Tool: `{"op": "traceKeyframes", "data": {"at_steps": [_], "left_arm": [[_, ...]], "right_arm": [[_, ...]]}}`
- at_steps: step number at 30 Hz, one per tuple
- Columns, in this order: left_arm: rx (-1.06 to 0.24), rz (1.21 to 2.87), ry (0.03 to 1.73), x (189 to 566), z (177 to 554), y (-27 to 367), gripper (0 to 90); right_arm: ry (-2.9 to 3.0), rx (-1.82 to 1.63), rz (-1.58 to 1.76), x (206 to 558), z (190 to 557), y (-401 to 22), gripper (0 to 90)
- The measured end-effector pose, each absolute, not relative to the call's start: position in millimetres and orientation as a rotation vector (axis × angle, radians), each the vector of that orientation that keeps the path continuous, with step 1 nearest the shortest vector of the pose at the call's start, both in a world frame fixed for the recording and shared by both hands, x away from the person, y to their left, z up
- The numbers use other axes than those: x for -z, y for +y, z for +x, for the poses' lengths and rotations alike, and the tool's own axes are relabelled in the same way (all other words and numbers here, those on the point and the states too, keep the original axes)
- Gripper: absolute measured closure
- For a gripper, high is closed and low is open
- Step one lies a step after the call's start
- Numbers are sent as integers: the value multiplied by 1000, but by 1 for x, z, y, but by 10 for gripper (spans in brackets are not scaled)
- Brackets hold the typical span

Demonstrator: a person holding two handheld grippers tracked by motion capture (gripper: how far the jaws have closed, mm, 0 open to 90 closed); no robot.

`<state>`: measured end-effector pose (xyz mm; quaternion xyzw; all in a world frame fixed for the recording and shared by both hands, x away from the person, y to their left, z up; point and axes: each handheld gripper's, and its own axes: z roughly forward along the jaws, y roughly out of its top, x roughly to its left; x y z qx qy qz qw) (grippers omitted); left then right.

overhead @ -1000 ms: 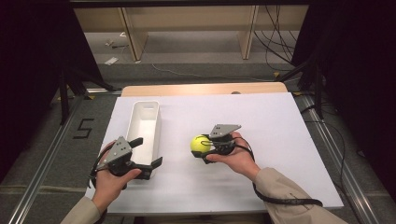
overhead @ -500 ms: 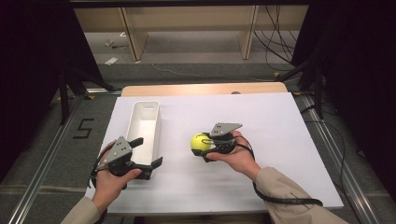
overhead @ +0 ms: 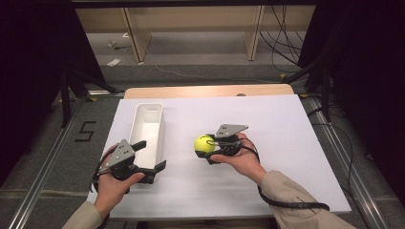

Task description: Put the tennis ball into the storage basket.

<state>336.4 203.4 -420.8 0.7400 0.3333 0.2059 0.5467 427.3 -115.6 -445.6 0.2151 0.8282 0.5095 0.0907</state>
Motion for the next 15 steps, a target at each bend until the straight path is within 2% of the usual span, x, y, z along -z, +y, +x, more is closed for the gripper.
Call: {"op": "traceKeyframes", "data": {"at_steps": [15], "left_arm": [[-489, 1753, 790, 421, 337, 204, 0]], "right_arm": [[2437, -1548, 632, 438, 430, -110, 268]]}}
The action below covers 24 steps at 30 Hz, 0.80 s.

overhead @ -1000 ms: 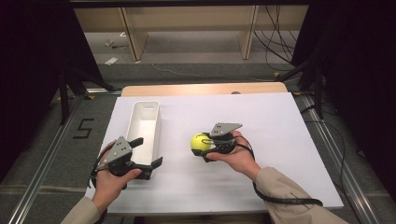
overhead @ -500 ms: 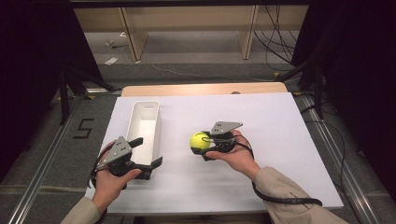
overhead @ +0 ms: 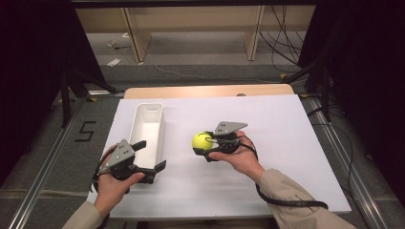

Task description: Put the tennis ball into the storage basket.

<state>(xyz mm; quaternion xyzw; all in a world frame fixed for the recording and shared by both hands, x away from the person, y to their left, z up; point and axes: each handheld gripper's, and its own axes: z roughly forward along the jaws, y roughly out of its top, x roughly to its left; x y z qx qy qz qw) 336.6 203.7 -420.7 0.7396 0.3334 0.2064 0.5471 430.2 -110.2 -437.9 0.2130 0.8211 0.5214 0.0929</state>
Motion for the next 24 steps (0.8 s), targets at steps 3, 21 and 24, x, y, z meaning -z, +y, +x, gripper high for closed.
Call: {"op": "traceKeyframes", "data": {"at_steps": [3, 21, 24], "left_arm": [[-490, 1753, 790, 421, 337, 204, 0], [-492, 1753, 792, 421, 337, 204, 0], [-492, 1752, 791, 420, 337, 204, 0]], "right_arm": [[2432, -1557, 626, 437, 431, -108, 268], [2422, -1562, 620, 434, 434, -104, 268], [2420, -1564, 620, 433, 435, -104, 268]]}}
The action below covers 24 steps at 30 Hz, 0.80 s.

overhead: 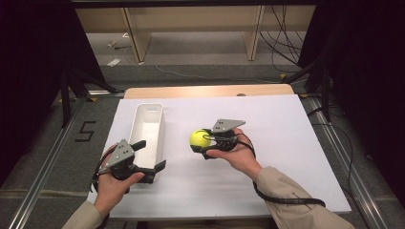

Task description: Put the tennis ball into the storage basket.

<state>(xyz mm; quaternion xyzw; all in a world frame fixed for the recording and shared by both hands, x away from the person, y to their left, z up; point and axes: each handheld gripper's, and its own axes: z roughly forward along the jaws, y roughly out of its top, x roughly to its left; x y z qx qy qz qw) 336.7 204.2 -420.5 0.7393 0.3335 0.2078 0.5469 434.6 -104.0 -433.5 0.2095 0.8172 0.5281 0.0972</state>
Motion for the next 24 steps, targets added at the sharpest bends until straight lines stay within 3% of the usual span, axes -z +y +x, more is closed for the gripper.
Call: {"op": "traceKeyframes", "data": {"at_steps": [24], "left_arm": [[-491, 1749, 794, 420, 337, 204, 0]], "right_arm": [[2410, -1571, 612, 429, 438, -100, 268]]}}
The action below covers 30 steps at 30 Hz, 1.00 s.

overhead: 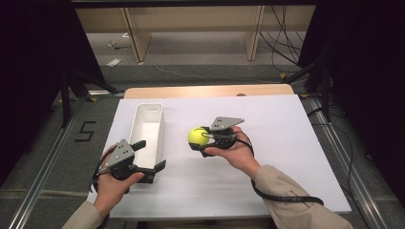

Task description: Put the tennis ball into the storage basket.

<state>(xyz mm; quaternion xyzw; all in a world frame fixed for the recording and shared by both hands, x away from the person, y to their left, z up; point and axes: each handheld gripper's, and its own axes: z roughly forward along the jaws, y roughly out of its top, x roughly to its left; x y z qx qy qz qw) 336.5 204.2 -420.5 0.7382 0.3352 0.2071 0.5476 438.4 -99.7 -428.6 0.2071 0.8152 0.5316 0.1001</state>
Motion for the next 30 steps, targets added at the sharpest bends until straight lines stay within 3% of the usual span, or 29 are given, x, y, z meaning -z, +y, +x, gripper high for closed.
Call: {"op": "traceKeyframes", "data": {"at_steps": [30], "left_arm": [[-492, 1749, 794, 421, 336, 205, 0]], "right_arm": [[2384, -1592, 603, 423, 445, -91, 268]]}}
